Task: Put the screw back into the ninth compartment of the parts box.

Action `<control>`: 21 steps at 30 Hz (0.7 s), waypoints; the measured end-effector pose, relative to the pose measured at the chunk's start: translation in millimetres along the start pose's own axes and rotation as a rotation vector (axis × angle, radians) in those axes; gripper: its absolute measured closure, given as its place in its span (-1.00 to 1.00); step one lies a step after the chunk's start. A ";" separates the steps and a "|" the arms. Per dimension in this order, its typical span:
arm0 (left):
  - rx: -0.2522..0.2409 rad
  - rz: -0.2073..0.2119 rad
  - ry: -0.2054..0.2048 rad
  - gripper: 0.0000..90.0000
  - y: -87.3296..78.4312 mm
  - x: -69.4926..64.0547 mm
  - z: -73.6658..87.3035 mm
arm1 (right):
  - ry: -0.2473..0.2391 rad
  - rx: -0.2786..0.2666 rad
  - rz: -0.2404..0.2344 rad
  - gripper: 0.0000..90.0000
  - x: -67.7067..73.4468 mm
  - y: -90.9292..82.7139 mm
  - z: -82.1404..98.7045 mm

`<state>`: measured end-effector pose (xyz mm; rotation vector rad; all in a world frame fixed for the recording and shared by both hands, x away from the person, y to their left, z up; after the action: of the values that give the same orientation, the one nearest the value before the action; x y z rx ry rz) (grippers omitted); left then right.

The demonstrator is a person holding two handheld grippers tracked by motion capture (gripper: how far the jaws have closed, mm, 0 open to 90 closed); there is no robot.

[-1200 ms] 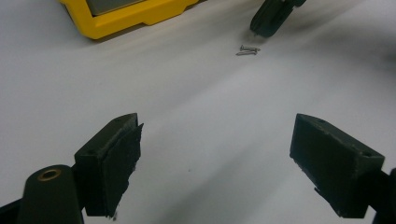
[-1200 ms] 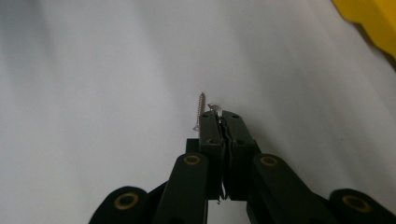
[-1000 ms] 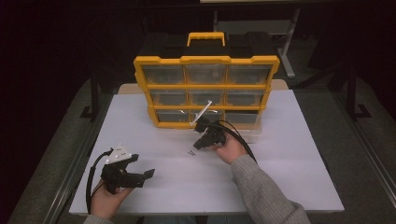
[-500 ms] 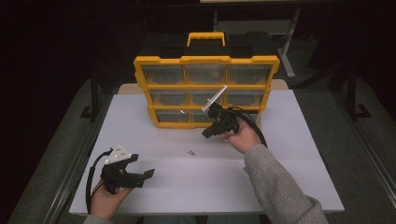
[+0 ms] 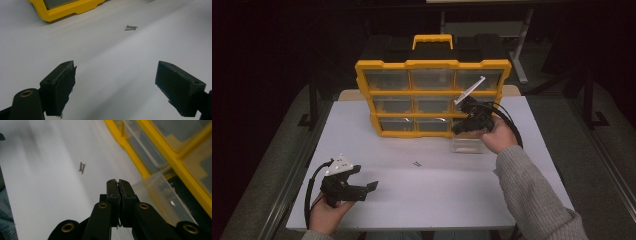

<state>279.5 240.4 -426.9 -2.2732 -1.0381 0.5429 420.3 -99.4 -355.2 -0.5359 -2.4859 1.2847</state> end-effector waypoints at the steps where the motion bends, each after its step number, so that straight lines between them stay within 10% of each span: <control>1: 0.000 0.000 0.000 -0.65 0.2 -0.2 -0.1 | 0.004 0.001 0.009 0.93 -2.5 -1.6 2.1; 21: 0.001 0.001 0.003 -0.65 0.4 -0.1 -0.1 | 0.060 0.025 0.063 0.76 -26.0 8.2 31.7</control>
<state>279.7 240.1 -427.1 -2.2732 -1.0346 0.5400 431.7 -129.5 -381.8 -0.6426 -2.4189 1.3011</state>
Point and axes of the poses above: each handheld gripper's, and its own axes: y roughly forward along the jaws, z roughly out of its underside, x roughly to its left, the point moved 5 cm from there along y, roughly forward along the jaws, and after that the axes turned 5 degrees about -y, right-handed, at the moved point
